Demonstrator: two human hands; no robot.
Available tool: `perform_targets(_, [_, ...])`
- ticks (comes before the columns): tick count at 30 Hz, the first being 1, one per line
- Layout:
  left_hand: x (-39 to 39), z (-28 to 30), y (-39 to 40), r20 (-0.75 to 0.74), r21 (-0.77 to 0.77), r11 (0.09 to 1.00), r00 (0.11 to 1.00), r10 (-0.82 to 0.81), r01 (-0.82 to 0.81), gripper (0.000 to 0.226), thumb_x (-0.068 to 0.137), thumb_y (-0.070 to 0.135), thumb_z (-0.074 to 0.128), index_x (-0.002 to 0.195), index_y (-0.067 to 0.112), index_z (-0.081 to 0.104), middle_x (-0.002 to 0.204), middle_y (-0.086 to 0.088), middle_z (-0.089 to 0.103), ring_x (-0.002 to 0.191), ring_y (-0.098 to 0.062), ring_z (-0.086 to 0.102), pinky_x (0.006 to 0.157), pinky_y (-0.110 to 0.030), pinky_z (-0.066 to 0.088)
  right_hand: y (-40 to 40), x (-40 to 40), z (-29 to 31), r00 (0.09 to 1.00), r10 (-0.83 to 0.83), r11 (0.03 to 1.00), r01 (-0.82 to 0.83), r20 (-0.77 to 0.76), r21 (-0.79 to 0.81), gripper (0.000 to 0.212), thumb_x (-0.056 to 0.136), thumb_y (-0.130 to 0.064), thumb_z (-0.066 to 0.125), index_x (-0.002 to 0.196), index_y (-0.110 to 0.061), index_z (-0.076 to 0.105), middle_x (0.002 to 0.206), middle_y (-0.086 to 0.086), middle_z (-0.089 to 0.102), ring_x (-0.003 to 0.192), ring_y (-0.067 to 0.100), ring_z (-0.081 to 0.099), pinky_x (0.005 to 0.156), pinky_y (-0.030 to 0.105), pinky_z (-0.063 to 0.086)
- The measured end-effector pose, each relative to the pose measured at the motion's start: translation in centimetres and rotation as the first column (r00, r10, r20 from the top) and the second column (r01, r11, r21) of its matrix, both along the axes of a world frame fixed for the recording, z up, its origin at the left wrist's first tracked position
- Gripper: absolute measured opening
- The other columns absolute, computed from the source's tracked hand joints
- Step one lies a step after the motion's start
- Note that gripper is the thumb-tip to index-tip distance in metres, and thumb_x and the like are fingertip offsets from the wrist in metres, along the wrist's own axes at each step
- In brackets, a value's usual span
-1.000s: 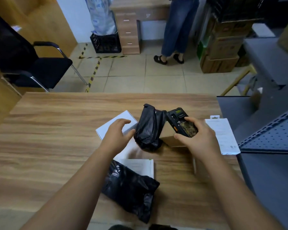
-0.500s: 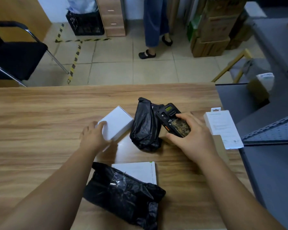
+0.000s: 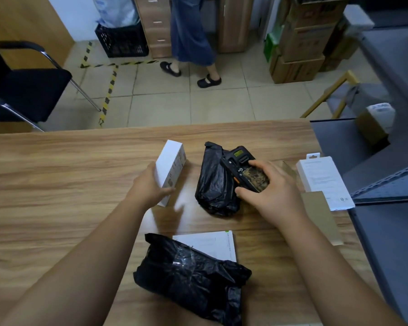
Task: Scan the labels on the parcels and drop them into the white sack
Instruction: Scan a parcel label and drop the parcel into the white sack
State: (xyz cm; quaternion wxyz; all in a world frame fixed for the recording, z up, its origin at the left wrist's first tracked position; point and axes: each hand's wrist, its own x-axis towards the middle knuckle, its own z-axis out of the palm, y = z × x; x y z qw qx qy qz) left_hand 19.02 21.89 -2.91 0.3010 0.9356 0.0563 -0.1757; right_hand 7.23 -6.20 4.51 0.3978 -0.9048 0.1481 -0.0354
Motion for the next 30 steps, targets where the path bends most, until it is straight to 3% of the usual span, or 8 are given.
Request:
perform_targets(3, [-0.1, 0.0, 0.2, -0.055, 0.086, 0.996, 0.998, 0.037, -0.032, 0.057, 0.072, 0.016, 0.079, 0.121, 0.011, 0.051, 0.115, -0.013, 0.063, 0.1, -0.032, 0.061, 0.075, -0.04, 0.054, 0.4, -0.2, 0.0, 0.999, 0.035, 0.999, -0.035, -0.018, 0.006, 0.061, 0.07, -0.037, 0.085, 0.126, -0.037, 0.059, 0.114, -0.021, 0.052, 0.104, 0.0, 0.048, 0.085, 0.021, 0.038])
perform_targets(5, [-0.4, 0.5, 0.1, -0.062, 0.043, 0.996, 0.994, 0.086, -0.083, 0.051, 0.074, 0.013, 0.079, 0.117, 0.009, 0.051, 0.112, -0.011, 0.061, 0.098, -0.031, 0.059, 0.071, -0.039, 0.053, 0.5, -0.4, 0.2, 0.999, 0.048, 0.999, -0.048, -0.014, 0.019, 0.061, 0.07, -0.036, 0.085, 0.125, -0.036, 0.06, 0.113, -0.02, 0.052, 0.104, 0.001, 0.049, 0.084, 0.019, 0.037])
perform_targets(8, [-1.2, 2.2, -0.5, -0.03, -0.193, 0.965, 0.984, 0.175, -0.178, 0.052, 0.076, 0.008, 0.08, 0.118, 0.007, 0.05, 0.11, -0.007, 0.059, 0.092, -0.024, 0.058, 0.061, -0.03, 0.045, 0.2, -0.5, 1.1, 0.998, 0.058, 0.998, -0.058, 0.0, 0.025, 0.061, 0.069, -0.036, 0.086, 0.124, -0.037, 0.061, 0.111, -0.018, 0.053, 0.103, 0.003, 0.051, 0.083, 0.02, 0.037])
perform_targets(11, [-1.7, 5.7, -2.0, 0.008, -0.478, 0.852, 0.969, 0.245, -0.212, 0.049, 0.077, 0.002, 0.08, 0.116, 0.006, 0.05, 0.108, -0.007, 0.065, 0.085, -0.015, 0.064, 0.064, -0.024, 0.05, -0.2, -0.1, 2.9, 0.997, 0.062, 0.998, -0.063, 0.045, 0.005, 0.063, 0.066, -0.04, 0.085, 0.124, -0.042, 0.06, 0.111, -0.016, 0.057, 0.106, 0.008, 0.054, 0.087, 0.028, 0.045])
perform_targets(14, [-1.7, 9.9, -3.5, 0.069, -0.61, 0.766, 0.95, 0.304, -0.201, 0.049, 0.078, 0.002, 0.078, 0.116, 0.01, 0.047, 0.101, 0.001, 0.063, 0.082, -0.007, 0.062, 0.059, -0.015, 0.048, -0.9, 0.4, 5.6, 0.992, 0.058, 0.997, -0.063, 0.114, 0.033, 0.063, 0.066, -0.04, 0.085, 0.124, -0.042, 0.059, 0.111, -0.016, 0.057, 0.105, 0.009, 0.057, 0.09, 0.032, 0.049])
perform_targets(21, [-2.3, 17.6, -4.8, 0.188, -0.775, 0.623, 0.902, 0.39, -0.108, 0.057, 0.079, 0.004, 0.077, 0.126, 0.012, 0.047, 0.116, -0.002, 0.066, 0.1, -0.016, 0.067, 0.077, -0.029, 0.054, -2.0, 0.7, 13.0, 0.961, 0.143, 0.99, -0.143, 0.237, -0.016, 0.064, 0.068, -0.043, 0.084, 0.125, -0.045, 0.056, 0.109, -0.013, 0.056, 0.097, 0.007, 0.054, 0.078, 0.026, 0.045])
perform_targets(24, [-2.4, 19.3, -4.6, 0.245, -0.797, 0.6, 0.869, 0.429, -0.072, 0.058, 0.079, 0.002, 0.078, 0.127, 0.013, 0.046, 0.117, -0.003, 0.067, 0.103, -0.018, 0.067, 0.084, -0.033, 0.056, -1.9, 0.2, 15.2, 0.961, 0.208, 0.978, -0.202, 0.179, -0.052, 0.063, 0.067, -0.045, 0.084, 0.122, -0.048, 0.055, 0.106, -0.013, 0.055, 0.093, 0.006, 0.053, 0.071, 0.024, 0.045])
perform_targets(30, [-2.4, 20.4, -2.7, 0.283, -0.796, 0.6, 0.829, 0.483, -0.078, 0.062, 0.077, 0.0, 0.079, 0.128, 0.011, 0.045, 0.12, -0.005, 0.067, 0.108, -0.02, 0.066, 0.088, -0.035, 0.055, -0.4, -0.7, 15.7, 0.94, 0.338, 0.941, -0.336, 0.039, -0.041, 0.063, 0.053, -0.052, 0.081, 0.112, -0.053, 0.057, 0.105, -0.013, 0.06, 0.086, 0.009, 0.063, 0.074, 0.039, 0.059])
